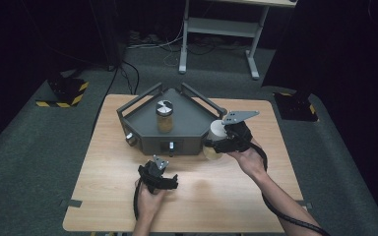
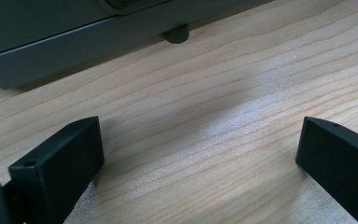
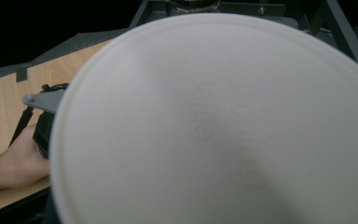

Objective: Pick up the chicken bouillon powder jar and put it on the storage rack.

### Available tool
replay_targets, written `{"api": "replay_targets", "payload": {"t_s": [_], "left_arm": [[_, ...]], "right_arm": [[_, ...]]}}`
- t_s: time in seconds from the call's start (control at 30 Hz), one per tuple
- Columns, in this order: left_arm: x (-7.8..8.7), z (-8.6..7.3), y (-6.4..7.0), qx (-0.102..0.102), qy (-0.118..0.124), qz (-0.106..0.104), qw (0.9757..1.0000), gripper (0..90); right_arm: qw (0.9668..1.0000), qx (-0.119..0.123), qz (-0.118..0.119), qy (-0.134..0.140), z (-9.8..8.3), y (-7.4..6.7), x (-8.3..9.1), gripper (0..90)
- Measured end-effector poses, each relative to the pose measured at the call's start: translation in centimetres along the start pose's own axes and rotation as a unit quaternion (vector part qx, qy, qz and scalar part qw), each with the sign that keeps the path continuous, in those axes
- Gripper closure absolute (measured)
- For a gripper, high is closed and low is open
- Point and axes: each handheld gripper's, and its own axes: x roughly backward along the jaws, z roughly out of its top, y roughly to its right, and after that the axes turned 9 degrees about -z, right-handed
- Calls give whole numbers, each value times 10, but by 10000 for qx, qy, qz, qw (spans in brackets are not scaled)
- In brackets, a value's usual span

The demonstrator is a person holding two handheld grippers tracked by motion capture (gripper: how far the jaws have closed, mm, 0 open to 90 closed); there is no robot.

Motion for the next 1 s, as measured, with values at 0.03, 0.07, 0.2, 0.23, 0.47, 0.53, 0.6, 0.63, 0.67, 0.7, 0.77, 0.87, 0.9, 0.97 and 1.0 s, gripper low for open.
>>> {"api": "replay_targets", "payload": {"t_s": [0.03,0.07,0.2,0.23,0.47,0.53,0.6,0.63,0.67,0.7,0.77,0.87,0.9,0.97,1.0], "left_arm": [[0,0,0,0,0,-1,10000,7],[0,0,0,1,-1,1,10000,7],[0,0,0,2,0,4,10000,7],[0,0,0,0,3,2,10000,7],[0,0,0,6,3,5,10000,7],[0,0,0,2,1,4,10000,7],[0,0,0,4,6,4,10000,7],[0,0,0,-1,1,6,10000,7],[0,0,0,-2,-2,7,10000,7],[0,0,0,-6,-9,8,10000,7],[0,0,0,0,1,4,10000,7],[0,0,0,-1,-4,5,10000,7],[0,0,0,-5,-4,4,10000,7],[0,0,0,6,7,5,10000,8],[0,0,0,0,3,7,10000,7]], "right_arm": [[10000,-15,4,10,1,1,0,348],[10000,-15,-2,24,3,2,0,348],[10000,-37,-22,66,10,6,-1,349],[9999,-55,-29,82,11,7,-1,349],[9997,-94,-122,173,25,12,-3,349],[9997,-87,-154,186,29,13,-4,349],[9996,-91,-182,189,33,14,-6,349],[9996,-95,-191,189,35,14,-7,349],[9996,-92,-198,186,36,15,-8,349],[9996,-94,-208,184,38,15,-9,349],[9995,-110,-236,158,42,16,-13,349],[9995,-126,-279,123,47,17,-19,349],[9994,-137,-287,114,48,17,-22,349],[9994,-163,-306,88,51,18,-26,349],[9993,-175,-320,73,52,19,-28,350]]}}
